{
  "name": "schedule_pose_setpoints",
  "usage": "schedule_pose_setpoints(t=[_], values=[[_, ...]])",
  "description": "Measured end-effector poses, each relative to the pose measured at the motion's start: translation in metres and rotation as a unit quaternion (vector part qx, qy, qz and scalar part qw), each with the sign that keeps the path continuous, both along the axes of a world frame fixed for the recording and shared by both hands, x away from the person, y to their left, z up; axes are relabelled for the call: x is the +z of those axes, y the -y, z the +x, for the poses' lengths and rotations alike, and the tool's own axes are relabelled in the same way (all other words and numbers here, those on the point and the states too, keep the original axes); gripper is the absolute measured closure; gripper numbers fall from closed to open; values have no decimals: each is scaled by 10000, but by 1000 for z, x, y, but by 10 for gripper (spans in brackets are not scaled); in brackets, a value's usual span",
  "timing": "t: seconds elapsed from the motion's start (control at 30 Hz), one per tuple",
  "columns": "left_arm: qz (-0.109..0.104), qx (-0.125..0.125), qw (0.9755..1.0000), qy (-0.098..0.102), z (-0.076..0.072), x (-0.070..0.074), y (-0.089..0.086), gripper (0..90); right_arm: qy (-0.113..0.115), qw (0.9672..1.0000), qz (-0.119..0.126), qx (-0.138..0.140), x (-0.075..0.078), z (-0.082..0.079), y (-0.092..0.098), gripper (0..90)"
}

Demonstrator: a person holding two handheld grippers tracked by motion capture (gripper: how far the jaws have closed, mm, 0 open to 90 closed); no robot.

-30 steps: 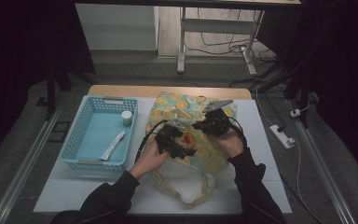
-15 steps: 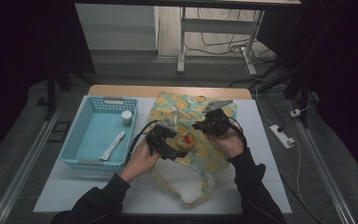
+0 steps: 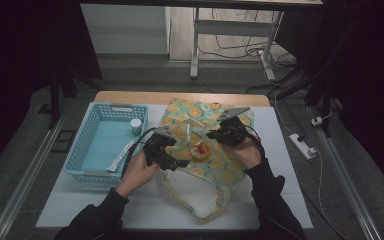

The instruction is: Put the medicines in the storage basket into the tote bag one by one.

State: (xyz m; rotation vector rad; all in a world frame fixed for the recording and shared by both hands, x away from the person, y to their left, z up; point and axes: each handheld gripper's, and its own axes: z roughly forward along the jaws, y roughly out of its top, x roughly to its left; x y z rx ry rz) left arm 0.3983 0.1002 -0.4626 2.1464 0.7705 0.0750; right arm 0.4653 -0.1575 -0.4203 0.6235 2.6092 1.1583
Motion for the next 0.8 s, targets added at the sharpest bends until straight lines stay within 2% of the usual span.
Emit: schedule_pose_setpoints(t=[0.3, 0.4, 0.6, 0.7, 0.8], values=[[131, 296, 9995, 21, -4, 1, -23, 0, 19, 10000, 7, 26, 1, -1, 0, 895], [103, 428, 9990, 17, -4, 2, -33, 0, 20, 10000, 10, 25, 1, -1, 0, 895], [85, 765, 9970, 57, -6, 10, -59, 0, 15, 10000, 14, 24, 1, -1, 1, 895], [187, 940, 9954, 99, -7, 13, -71, 0, 12, 10000, 7, 21, 0, -1, 1, 894], [205, 1106, 9936, 45, -6, 14, -83, 0, 17, 10000, -4, 20, 0, -1, 1, 895]])
